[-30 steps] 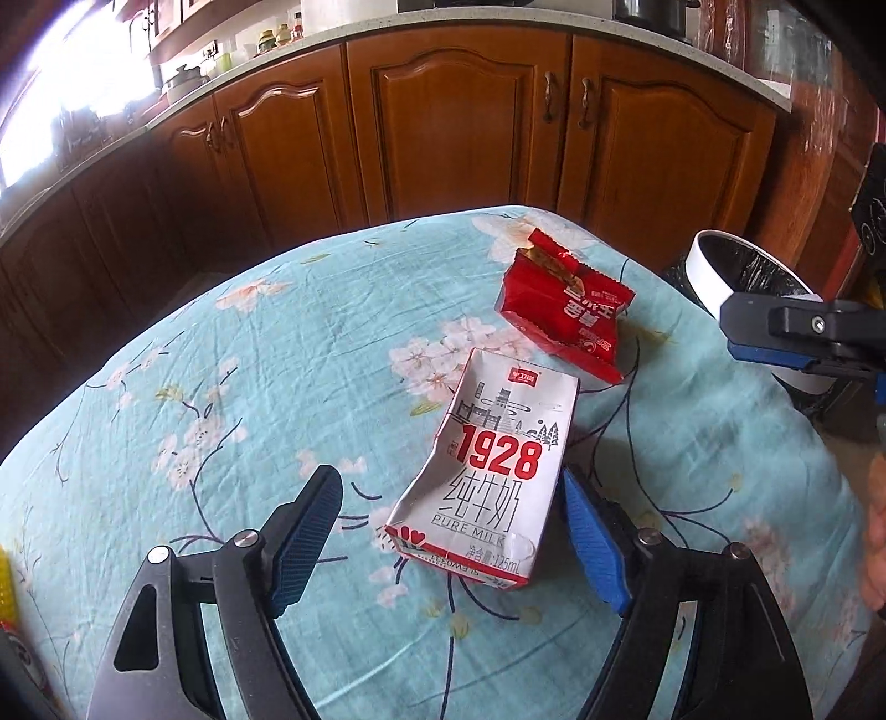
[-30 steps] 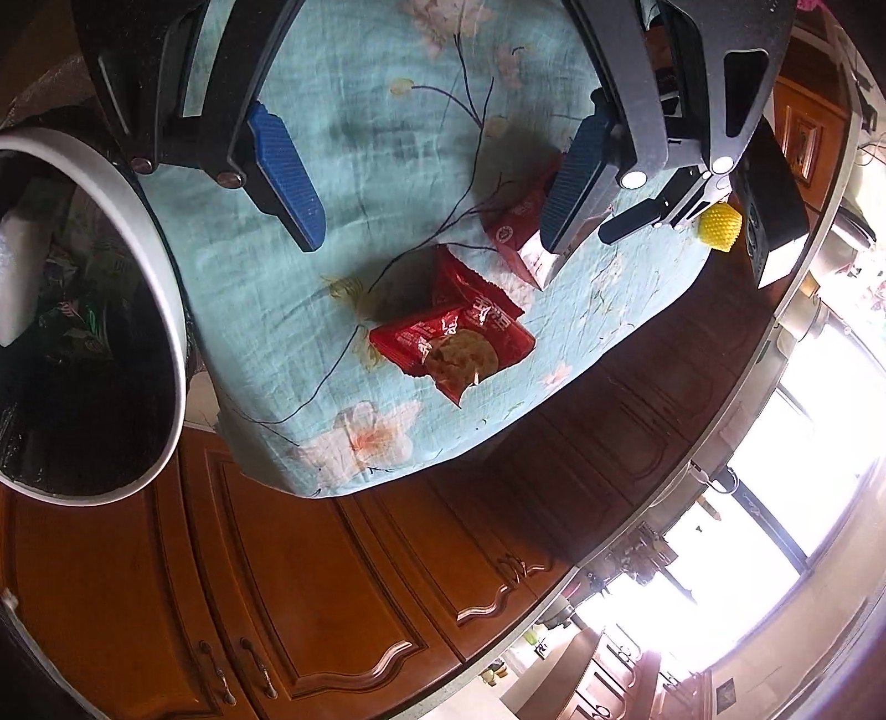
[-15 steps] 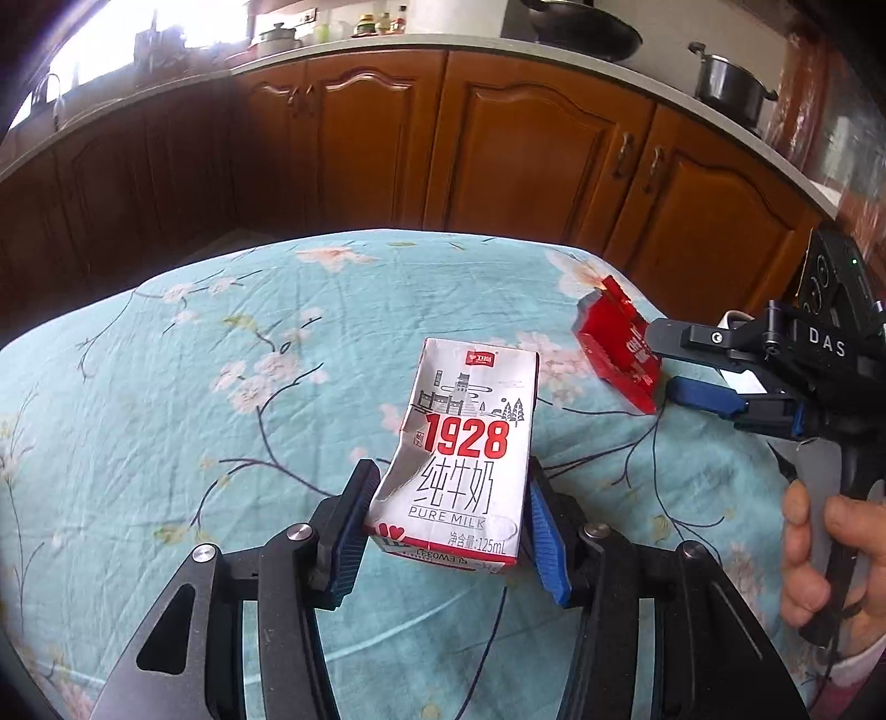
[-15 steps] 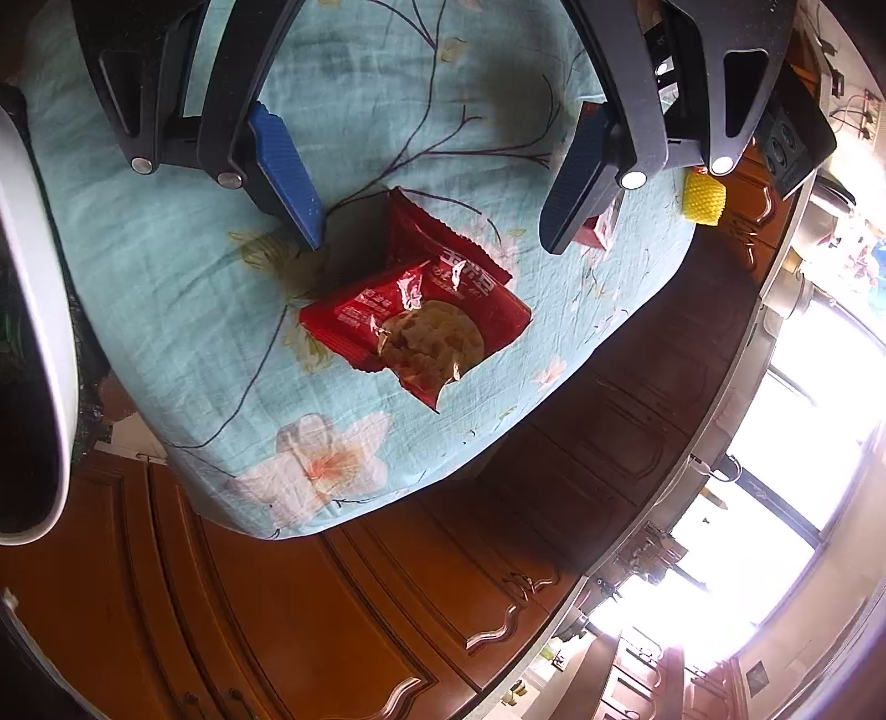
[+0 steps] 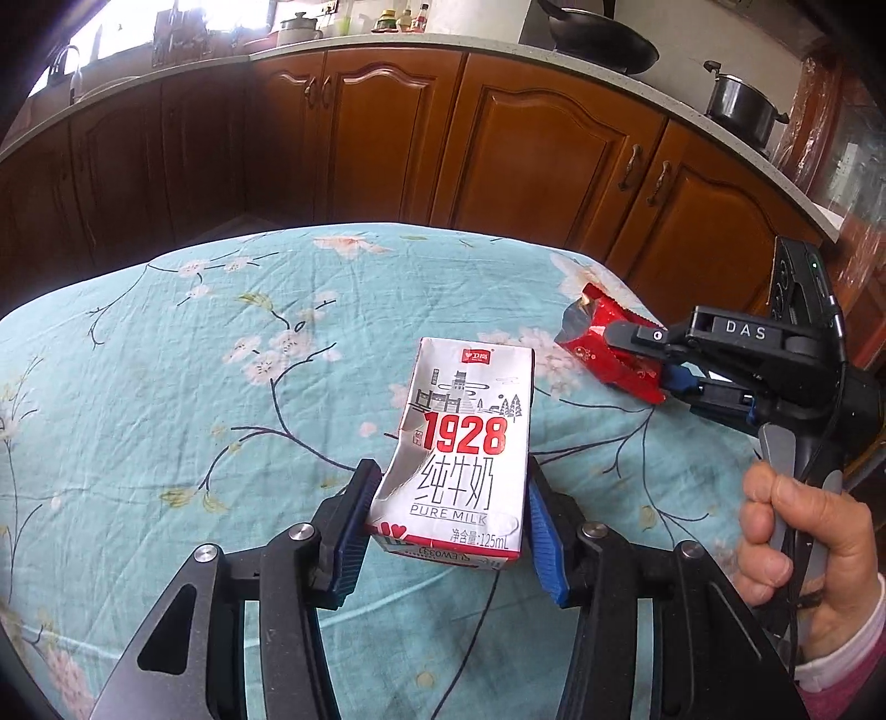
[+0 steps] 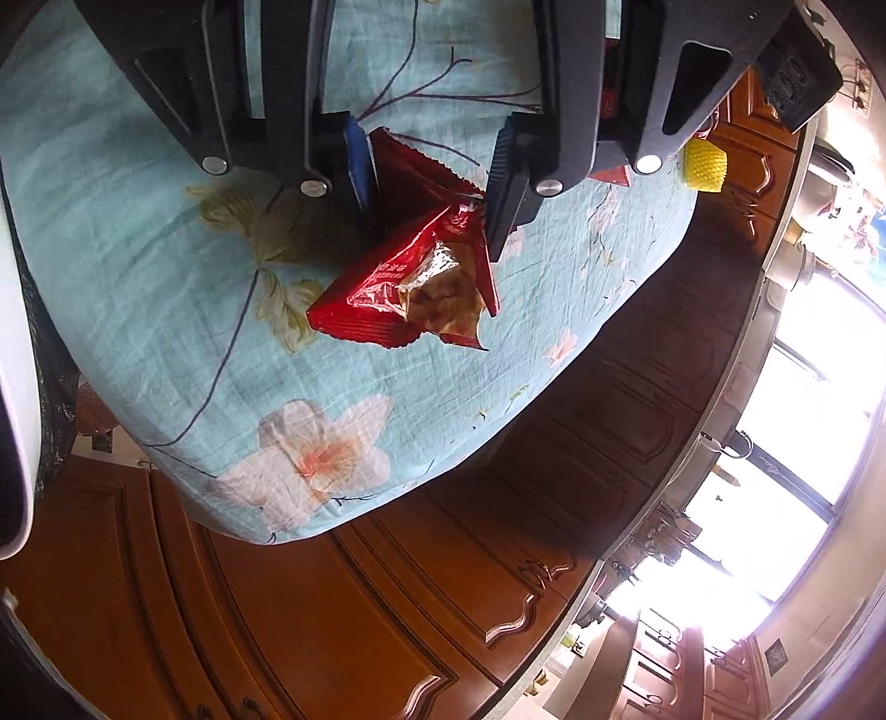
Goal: Collect trash
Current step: 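Carry the wrapper and milk carton over the bin and open both grippers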
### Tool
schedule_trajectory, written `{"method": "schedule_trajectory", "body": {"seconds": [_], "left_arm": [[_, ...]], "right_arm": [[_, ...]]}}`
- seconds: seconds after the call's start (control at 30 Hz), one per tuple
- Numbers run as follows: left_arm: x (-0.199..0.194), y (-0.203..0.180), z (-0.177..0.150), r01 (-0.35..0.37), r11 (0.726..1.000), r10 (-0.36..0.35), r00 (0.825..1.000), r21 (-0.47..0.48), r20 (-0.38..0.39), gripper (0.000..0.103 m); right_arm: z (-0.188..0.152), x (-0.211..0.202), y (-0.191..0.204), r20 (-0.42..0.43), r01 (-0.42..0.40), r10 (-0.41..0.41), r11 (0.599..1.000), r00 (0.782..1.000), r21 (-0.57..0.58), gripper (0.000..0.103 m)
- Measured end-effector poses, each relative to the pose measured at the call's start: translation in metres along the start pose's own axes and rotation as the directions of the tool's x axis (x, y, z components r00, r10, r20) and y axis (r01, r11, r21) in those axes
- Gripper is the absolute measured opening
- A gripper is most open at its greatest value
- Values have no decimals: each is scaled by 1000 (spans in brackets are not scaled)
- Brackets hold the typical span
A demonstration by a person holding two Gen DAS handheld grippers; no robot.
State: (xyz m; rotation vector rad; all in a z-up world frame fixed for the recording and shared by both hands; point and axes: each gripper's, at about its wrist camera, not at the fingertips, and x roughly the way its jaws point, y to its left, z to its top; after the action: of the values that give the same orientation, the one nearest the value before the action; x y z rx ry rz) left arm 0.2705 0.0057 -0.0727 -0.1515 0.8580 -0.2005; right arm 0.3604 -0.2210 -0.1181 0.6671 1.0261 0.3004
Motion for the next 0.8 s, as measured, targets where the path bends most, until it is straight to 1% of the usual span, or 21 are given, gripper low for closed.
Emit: {"method": "schedule_trajectory", "body": {"seconds": [0.03,0.27,0.57,0.67,0.8], "left_arm": [[-2,-1,0,18,1000,-18,1000,8,-2,48],[-14,-30,1,53,997,-54,998,63,16,48],[-21,-77,-5,100,983,-102,995,153,7,48],[-23,-92,-5,117,976,-120,993,182,2,48],[-24,-114,-6,133,965,-136,991,224,-2,48]], "right_arm": [[-1,-4,-2,-1,-4,4,1000,1000,1,35],[-20,-50,-11,38,3,-2,999,999,-37,35],[-48,-123,-19,126,77,-62,989,990,-122,35],[-55,-143,-22,159,133,-108,979,981,-152,35],[-59,-165,-38,184,157,-130,978,974,-140,35]]}}
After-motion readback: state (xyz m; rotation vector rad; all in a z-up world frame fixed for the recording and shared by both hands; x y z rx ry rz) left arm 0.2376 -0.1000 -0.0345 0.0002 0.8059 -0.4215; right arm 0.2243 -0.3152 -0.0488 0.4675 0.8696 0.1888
